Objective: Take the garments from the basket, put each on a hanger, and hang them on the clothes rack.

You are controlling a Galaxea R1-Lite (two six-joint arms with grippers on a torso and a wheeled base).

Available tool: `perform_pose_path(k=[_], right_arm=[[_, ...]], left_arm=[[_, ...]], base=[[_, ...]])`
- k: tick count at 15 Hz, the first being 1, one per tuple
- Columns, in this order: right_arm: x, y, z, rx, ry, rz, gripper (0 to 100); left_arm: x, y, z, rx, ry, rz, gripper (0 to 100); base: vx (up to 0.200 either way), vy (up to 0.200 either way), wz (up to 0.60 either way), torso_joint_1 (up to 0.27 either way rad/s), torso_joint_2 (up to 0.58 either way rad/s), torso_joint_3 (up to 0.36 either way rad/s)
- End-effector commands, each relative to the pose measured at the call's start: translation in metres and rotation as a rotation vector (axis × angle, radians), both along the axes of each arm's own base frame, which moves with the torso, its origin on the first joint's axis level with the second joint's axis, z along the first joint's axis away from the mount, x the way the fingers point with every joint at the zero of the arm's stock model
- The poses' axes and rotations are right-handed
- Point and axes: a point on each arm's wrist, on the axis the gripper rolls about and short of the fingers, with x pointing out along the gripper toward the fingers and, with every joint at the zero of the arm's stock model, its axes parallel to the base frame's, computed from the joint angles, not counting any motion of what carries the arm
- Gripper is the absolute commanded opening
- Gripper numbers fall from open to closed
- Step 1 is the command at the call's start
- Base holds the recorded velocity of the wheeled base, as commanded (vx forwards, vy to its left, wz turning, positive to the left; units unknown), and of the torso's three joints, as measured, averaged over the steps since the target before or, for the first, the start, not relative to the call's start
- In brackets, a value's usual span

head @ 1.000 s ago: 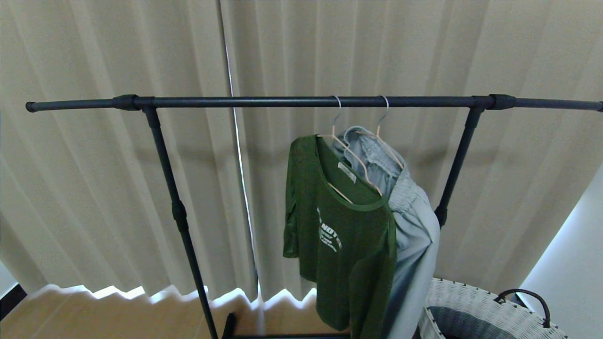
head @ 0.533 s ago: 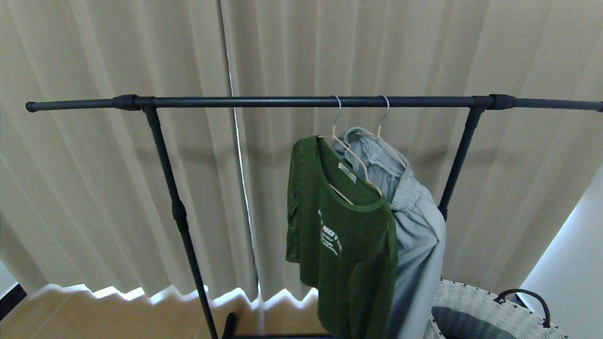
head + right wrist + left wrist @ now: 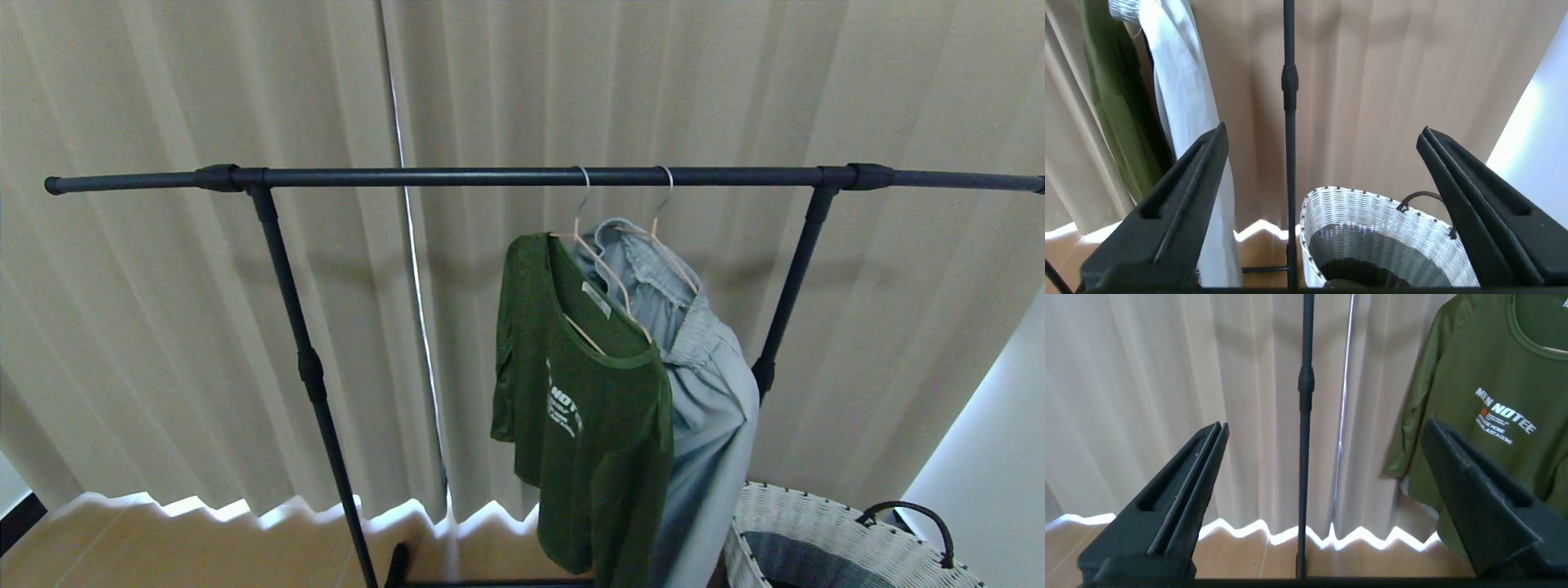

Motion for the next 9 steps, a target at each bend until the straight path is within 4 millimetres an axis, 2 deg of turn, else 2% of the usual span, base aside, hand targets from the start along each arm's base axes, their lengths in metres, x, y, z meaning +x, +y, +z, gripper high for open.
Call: perform_pose_path(k=[1, 9], right_arm=[[-0.0001, 0.0000, -0.0003, -0.004, -0.001, 0.000, 100], [0.0000, 0.0000, -0.0004, -0.009, 0.002, 0.000, 100]], left_arm=[[-0.0001, 0.0000, -0.0001, 0.000, 0.000, 0.001, 100], [-0.0001, 0.0000, -0.0001, 0.000, 0.000, 0.001, 100]], base=[[0.000, 0.000, 0.00, 0.000, 0.00, 0.000], [0.000, 0.000, 0.00, 0.000, 0.00, 0.000]])
